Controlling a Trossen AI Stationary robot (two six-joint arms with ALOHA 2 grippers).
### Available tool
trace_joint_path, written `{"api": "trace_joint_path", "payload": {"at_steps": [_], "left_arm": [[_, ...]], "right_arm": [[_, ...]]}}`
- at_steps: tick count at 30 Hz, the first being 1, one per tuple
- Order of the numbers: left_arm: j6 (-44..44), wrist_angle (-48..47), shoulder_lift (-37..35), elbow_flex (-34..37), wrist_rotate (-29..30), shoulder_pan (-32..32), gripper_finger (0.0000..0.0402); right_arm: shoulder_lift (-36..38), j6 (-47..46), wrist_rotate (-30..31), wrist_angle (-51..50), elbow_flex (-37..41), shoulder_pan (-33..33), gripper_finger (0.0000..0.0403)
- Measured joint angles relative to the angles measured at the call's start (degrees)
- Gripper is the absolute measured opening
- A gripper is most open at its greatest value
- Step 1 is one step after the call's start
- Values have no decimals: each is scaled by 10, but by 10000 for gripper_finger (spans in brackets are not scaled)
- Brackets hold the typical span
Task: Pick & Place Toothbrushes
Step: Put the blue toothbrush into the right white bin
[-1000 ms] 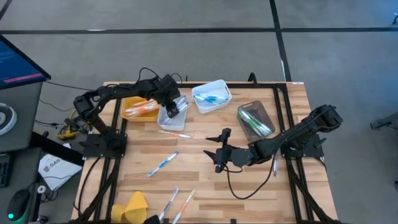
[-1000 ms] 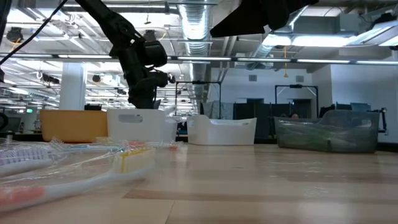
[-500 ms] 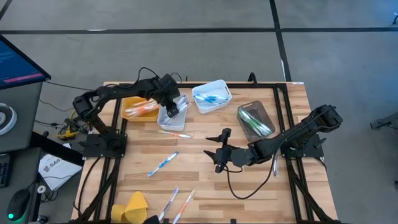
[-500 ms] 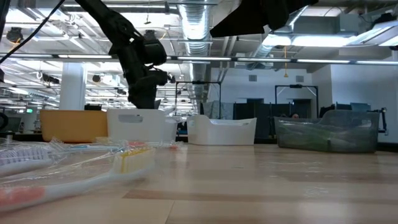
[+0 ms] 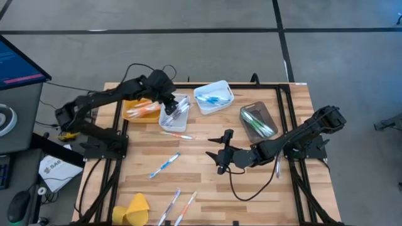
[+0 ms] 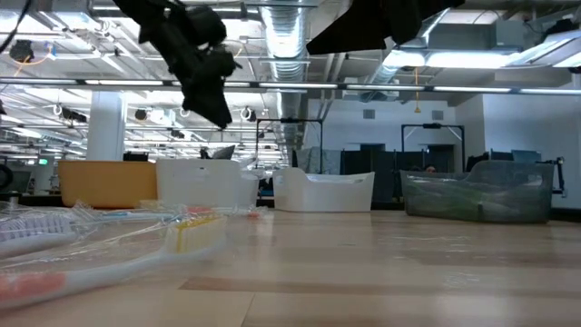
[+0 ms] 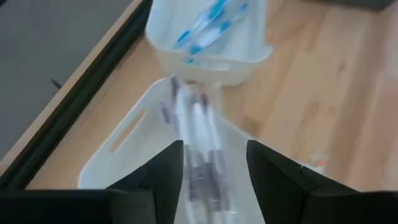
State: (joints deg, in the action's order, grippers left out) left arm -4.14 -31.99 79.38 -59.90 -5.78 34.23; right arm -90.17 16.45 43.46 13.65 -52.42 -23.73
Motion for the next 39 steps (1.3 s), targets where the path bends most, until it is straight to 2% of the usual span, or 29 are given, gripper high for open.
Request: {"api": "trace_joint_path", "payload": {"at_steps": [10, 17, 21, 31, 39], "left_arm": [[18, 0, -124, 88, -1, -118, 164], [63, 67, -162, 147, -1, -218, 168], [61, 101, -165, 172, -1, -258, 165], [58, 134, -166, 190, -1, -272, 165], [56, 137, -166, 197, -1, -271, 200]], "right_arm": [[0, 0, 0, -5, 0, 0, 260], [0, 0, 0, -5, 0, 0, 260], [0, 0, 0, -5, 0, 2, 260], [0, 0, -1, -13, 0, 2, 260], [0, 0, -1, -13, 0, 2, 260]]}}
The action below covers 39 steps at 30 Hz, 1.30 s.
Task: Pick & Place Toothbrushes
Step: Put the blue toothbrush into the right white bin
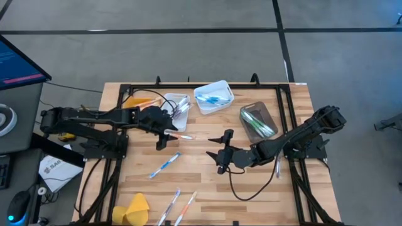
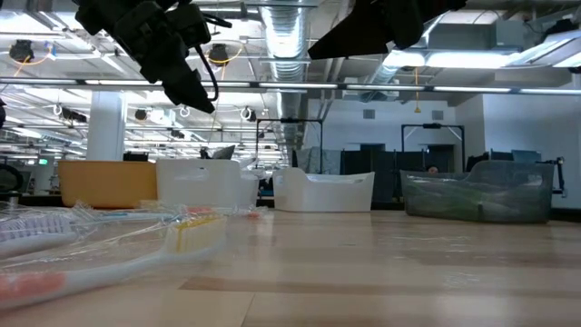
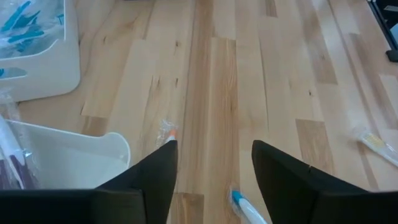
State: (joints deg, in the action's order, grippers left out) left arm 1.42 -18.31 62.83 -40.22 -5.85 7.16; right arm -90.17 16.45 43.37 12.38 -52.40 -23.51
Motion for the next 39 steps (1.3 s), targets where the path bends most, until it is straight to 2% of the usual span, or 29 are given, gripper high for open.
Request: {"api": "trace_joint_path", "payload": {"at_steps": [14, 27, 39], "left_arm": [[-1, 2, 0, 0, 0, -1, 276], [-1, 72, 0, 68, 0, -46, 278], [-2, 127, 0, 105, 0, -56, 278]], "right_arm": [[0, 0, 0, -2, 0, 0, 260], [0, 0, -1, -2, 0, 0, 260], [0, 0, -2, -9, 0, 13, 260]]}}
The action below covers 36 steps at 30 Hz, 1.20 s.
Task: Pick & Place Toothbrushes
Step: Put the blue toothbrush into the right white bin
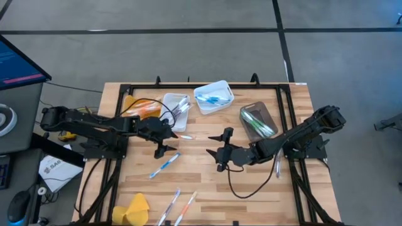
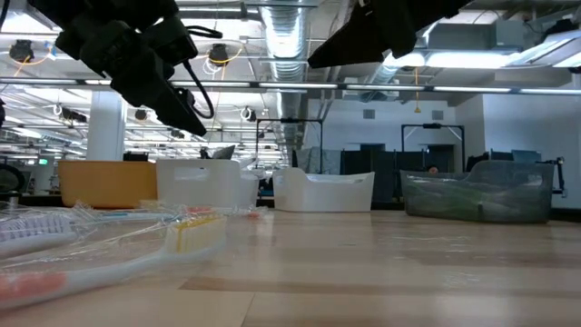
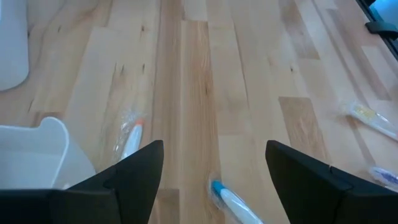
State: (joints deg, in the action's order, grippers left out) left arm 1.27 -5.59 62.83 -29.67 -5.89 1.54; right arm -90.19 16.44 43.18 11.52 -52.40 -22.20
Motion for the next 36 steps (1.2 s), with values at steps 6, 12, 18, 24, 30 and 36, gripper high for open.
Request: {"api": "trace_joint_path", "payload": {"at_steps": [6, 12, 18, 24, 30, 36], "left_arm": [[-10, 7, 0, 0, 1, -31, 278], [35, 14, 0, 0, 60, -122, 278], [136, 14, 0, 0, 110, -197, 278], [193, 14, 0, 0, 161, -262, 278], [203, 9, 6, 0, 206, -308, 278], [264, -45, 55, 1, 245, -307, 278]], "right_arm": [[0, 0, -11, -6, 0, 16, 260], [0, 0, -78, -6, 0, 41, 260], [0, 0, -106, -6, 0, 55, 260], [0, 0, -108, -6, 0, 55, 260], [0, -12, -127, -1, 0, 55, 260], [0, -43, -138, 13, 0, 54, 260]]}}
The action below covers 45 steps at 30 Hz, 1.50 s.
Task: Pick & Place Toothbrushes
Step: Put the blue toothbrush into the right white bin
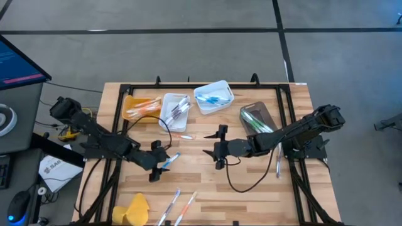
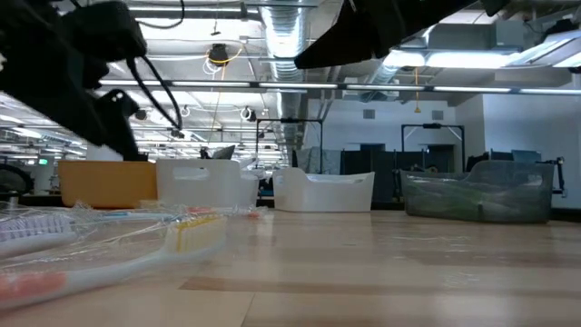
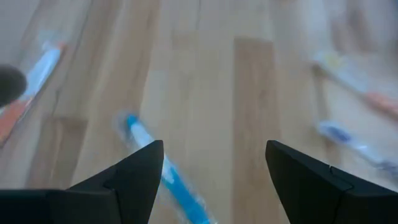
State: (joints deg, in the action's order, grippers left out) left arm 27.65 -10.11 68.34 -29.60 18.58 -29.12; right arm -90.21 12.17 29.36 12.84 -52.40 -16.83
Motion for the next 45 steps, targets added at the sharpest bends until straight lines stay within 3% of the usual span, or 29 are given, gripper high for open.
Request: {"api": "trace_joint_path", "payload": {"at_steps": [14, 23, 39, 45], "left_arm": [[61, -4, 100, 0, -22, -8, 278], [85, -26, 102, 4, 51, -6, 278], [232, -21, 102, 39, 54, 2, 278], [242, -11, 100, 47, 56, 2, 278]], "right_arm": [[-11, -67, -46, 4, 0, -10, 260], [-10, -68, -70, 6, 0, -14, 260], [-10, -67, -71, 5, 0, -15, 260], [-10, -67, -71, 5, 0, -15, 260]]}}
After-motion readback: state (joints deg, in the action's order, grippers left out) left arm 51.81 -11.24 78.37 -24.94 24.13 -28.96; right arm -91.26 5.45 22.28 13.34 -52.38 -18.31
